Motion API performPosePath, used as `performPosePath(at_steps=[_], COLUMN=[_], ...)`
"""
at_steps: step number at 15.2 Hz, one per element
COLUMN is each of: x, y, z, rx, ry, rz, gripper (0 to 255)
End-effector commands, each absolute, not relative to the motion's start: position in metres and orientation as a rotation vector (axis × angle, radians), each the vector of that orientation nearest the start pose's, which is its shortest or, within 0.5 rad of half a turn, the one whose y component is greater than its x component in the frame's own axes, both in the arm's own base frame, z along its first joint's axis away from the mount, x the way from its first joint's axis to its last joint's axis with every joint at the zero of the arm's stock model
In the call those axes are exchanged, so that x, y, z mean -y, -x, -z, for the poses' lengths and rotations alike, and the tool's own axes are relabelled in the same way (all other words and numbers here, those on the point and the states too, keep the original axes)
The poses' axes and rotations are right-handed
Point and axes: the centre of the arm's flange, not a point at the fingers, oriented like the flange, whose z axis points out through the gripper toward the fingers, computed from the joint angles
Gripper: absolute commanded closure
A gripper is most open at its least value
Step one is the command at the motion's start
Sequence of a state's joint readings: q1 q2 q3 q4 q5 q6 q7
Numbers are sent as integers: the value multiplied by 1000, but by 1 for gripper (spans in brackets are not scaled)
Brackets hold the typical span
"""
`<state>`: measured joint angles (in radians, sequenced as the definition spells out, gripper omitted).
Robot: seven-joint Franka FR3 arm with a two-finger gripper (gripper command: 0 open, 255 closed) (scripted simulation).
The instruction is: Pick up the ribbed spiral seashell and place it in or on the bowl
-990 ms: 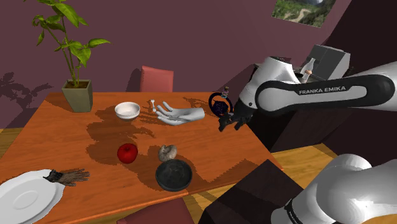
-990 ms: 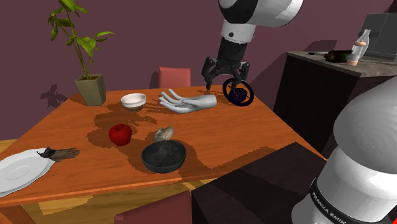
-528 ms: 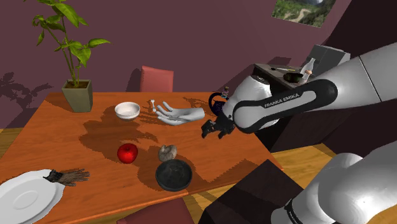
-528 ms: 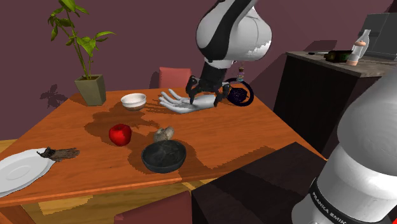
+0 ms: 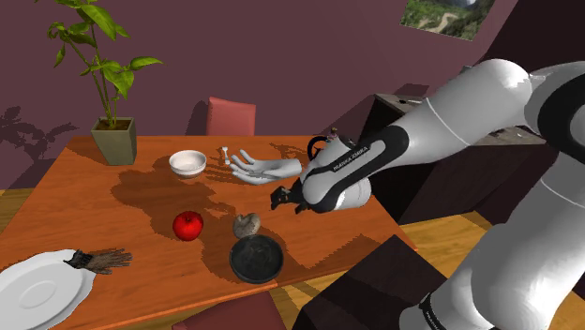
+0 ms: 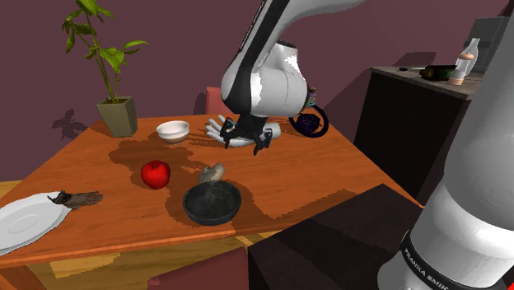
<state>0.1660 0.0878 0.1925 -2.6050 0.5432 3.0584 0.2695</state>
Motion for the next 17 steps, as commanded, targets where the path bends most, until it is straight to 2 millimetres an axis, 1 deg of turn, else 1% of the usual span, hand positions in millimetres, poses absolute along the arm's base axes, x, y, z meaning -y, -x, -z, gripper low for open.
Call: performPosePath(at_steps=[1,9,17], x=[-133,-172,-180], y=[-460,-519,-536], z=[-237,-170,-135], rx=[-683,-833,-833], ry=[2751,2628,2628], rz=[431,501,501], gripper=[0,0,0])
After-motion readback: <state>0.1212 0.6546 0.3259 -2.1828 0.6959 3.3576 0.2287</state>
